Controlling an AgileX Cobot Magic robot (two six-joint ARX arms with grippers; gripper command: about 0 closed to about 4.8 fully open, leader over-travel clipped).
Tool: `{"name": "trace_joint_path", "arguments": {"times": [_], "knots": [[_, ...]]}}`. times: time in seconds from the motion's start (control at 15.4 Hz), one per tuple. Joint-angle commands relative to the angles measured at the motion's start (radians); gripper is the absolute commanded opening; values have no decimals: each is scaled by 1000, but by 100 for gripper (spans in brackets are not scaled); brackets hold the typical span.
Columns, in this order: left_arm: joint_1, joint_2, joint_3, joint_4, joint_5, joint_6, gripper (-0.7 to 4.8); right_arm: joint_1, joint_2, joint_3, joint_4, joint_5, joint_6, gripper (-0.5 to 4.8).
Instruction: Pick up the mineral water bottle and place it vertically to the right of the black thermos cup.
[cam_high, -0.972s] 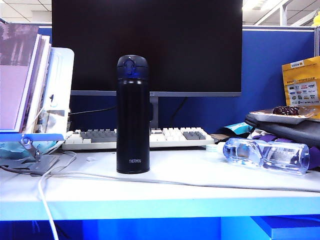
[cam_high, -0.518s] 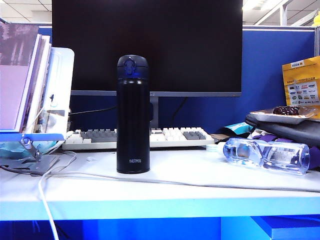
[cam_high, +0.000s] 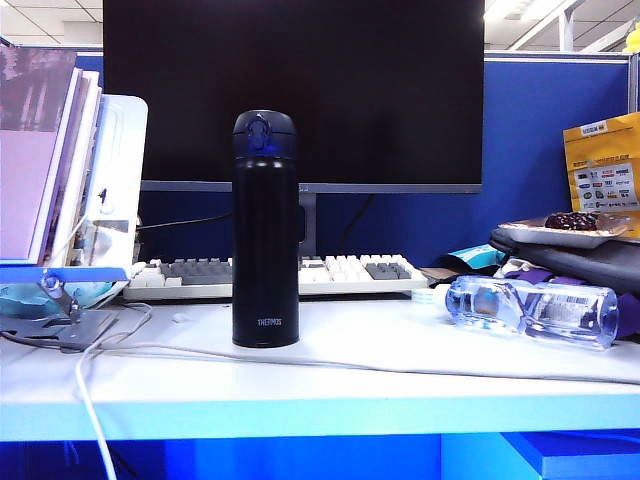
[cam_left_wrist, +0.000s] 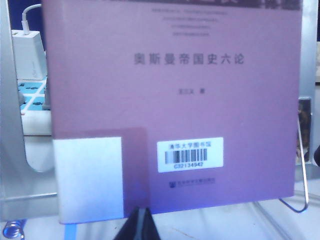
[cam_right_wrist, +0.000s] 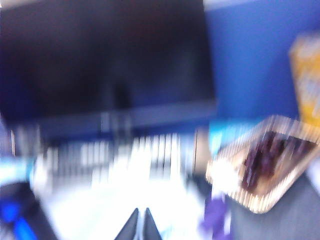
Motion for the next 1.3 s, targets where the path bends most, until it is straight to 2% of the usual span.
{"name": "trace_joint_path", "arguments": {"times": [0.06, 0.19, 0.26, 0.32, 0.39, 0.52, 0.58, 0.65, 0.78, 0.91, 1.1, 1.17, 1.3], "knots": [[0, -3, 0, -13, 0, 3, -2, 0, 299, 318, -315, -72, 5, 22], [0, -3, -1, -13, 0, 3, -3, 0, 475, 518, -367, -240, 104, 22], [0, -3, -1, -13, 0, 3, -3, 0, 517, 555, -327, -374, 93, 22], [0, -3, 0, -13, 0, 4, -2, 1, 546, 560, -257, -437, 88, 21], [0, -3, 0, -13, 0, 3, -3, 3, 601, 583, -259, -455, 34, 21], [0, -3, -1, -13, 0, 3, -2, 41, 719, 679, -450, -283, -144, 21], [0, -3, -1, -13, 0, 3, -2, 78, 788, 735, -541, -130, -236, 21], [0, -3, 0, -13, 0, 3, -3, 104, 852, 782, -599, 5, -316, 21], [0, -3, -1, -13, 0, 3, -2, 165, 942, 829, -626, 163, -391, 21], [0, -3, -1, -13, 0, 3, -3, 192, 1028, 858, -630, 258, -425, 20], [0, -3, -1, -13, 0, 3, -2, 201, 1160, 903, -696, 259, -425, 25], [0, -3, -1, -13, 0, 3, -2, 200, 1218, 923, -713, 264, -425, 128], [0, -3, 0, -13, 1, 3, -2, 201, 1322, 943, -713, 286, -432, 479]]}}
